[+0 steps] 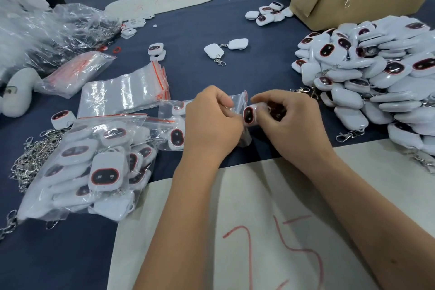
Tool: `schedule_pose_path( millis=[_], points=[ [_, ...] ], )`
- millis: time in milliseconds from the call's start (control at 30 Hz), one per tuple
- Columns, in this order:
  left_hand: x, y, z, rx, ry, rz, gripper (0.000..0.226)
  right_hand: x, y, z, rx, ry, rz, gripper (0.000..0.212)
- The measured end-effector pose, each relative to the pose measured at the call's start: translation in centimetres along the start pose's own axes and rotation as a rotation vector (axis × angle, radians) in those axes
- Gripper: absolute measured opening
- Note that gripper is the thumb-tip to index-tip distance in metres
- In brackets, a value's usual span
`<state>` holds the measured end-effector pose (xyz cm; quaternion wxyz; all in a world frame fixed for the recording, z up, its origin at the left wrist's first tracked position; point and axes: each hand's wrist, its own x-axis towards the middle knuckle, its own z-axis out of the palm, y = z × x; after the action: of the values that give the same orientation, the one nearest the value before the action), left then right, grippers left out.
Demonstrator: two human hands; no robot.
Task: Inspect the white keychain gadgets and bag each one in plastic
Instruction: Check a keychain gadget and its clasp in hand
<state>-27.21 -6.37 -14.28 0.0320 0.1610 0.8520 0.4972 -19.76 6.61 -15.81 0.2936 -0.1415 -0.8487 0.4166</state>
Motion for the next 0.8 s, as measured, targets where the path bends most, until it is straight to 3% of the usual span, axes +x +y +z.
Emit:
schedule_pose_path(
  millis=[200, 467, 567, 700, 800],
  points=[
    [0.0, 0.3, -0.4, 0.044, 0.029, 0.168, 0.022, 0.0, 0.0, 0.0, -0.049, -0.014, -0.003, 0.015],
    [-0.3, 1.1, -0.7, -0.006, -0.107, 0.405, 0.024, 0.2, 0.3, -0.2, 0.171, 0.03, 0.032, 0.015],
    [-0.5, 1.0, -0.1, -0.043, -0.106, 0.404, 0.022, 0.2, 0.3, -0.3, 0.265, -0.044, 0.028, 0.005],
    [-0.5, 0.7, 0.2, -0.061, -0.075, 0.407, 0.02, 0.3, 0.7, -0.4, 0.459, -0.164, 0.103, 0.026],
    [-0.4, 0.7, 0.2, -0.089, -0.007, 0.411, 0.018, 0.4, 0.4, -0.5, 0.501, -0.28, 0.129, 0.029]
  ],
)
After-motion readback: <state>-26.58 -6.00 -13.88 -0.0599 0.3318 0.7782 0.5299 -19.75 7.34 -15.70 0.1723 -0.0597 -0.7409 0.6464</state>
